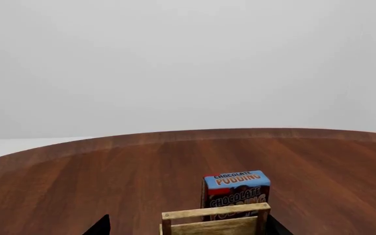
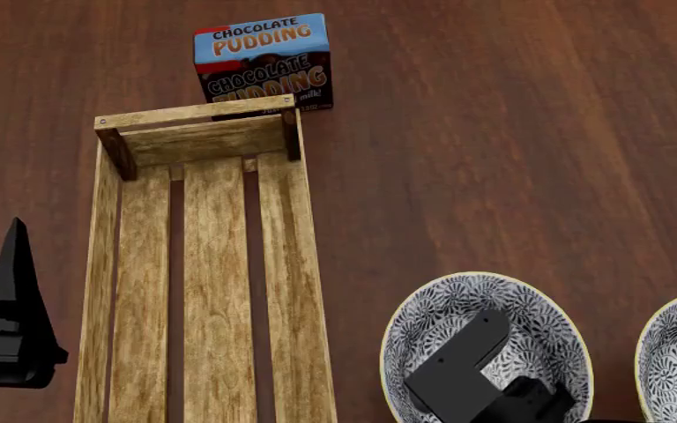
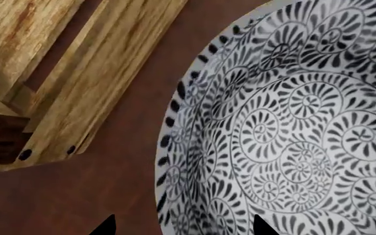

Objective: Stack the left bowl on the right bowl and place them in the tray.

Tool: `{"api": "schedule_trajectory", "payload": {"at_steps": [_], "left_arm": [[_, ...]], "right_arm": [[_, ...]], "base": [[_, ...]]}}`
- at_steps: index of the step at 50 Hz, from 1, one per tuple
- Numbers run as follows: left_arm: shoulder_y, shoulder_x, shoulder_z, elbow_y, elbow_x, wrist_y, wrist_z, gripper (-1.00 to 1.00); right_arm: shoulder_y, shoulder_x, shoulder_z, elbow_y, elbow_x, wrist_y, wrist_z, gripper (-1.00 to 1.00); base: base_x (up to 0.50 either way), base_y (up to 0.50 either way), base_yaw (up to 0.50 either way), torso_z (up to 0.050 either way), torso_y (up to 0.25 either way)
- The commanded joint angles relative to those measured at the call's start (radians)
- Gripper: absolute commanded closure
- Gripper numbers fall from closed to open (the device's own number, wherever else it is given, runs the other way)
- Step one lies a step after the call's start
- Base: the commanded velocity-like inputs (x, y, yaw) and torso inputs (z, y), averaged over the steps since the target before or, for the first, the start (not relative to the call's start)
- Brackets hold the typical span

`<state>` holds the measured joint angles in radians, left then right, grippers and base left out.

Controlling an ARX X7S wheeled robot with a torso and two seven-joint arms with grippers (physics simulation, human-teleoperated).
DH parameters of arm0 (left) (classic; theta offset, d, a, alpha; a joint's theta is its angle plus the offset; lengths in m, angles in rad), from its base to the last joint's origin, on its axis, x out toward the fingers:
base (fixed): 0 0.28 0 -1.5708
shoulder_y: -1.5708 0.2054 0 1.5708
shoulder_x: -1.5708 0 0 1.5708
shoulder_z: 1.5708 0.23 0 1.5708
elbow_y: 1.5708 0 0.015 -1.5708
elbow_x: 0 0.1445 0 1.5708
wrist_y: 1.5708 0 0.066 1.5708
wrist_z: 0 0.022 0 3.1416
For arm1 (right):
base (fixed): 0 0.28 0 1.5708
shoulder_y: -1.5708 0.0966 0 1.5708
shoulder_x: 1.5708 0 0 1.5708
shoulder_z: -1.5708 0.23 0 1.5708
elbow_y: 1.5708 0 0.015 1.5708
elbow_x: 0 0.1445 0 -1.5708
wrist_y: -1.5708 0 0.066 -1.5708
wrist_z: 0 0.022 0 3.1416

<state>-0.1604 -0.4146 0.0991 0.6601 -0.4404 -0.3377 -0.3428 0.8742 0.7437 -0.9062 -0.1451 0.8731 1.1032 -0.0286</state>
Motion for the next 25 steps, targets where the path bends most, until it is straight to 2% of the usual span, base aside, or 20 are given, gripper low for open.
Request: {"api": "schedule_trajectory", "payload": {"at_steps": [1, 14, 15, 25], "left_arm": [[0.000, -0.002, 0.002, -0.006, 0.001, 0.006, -0.001, -1.00], [-0.001, -0.004, 0.003, -0.009, -0.002, 0.009, -0.003, -1.00], [-0.001, -0.004, 0.003, -0.010, -0.002, 0.009, -0.003, -1.00], [-0.002, -0.006, 0.006, -0.005, -0.004, 0.004, -0.008, -1.00]], "right_arm": [[0.003, -0.016, -0.025, 0.040, -0.024, -0.012, -0.018, -1.00], [0.013, -0.042, -0.066, 0.097, -0.063, -0.020, -0.038, -1.00], [0.013, -0.042, -0.064, 0.097, -0.058, -0.021, -0.044, 1.00], [0.037, -0.007, -0.033, -0.040, -0.017, 0.018, -0.004, 1.00]], "base": [[0.00, 0.00, 0.00, 0.000, 0.000], [0.00, 0.00, 0.00, 0.000, 0.000], [0.00, 0.00, 0.00, 0.000, 0.000], [0.00, 0.00, 0.00, 0.000, 0.000]]}}
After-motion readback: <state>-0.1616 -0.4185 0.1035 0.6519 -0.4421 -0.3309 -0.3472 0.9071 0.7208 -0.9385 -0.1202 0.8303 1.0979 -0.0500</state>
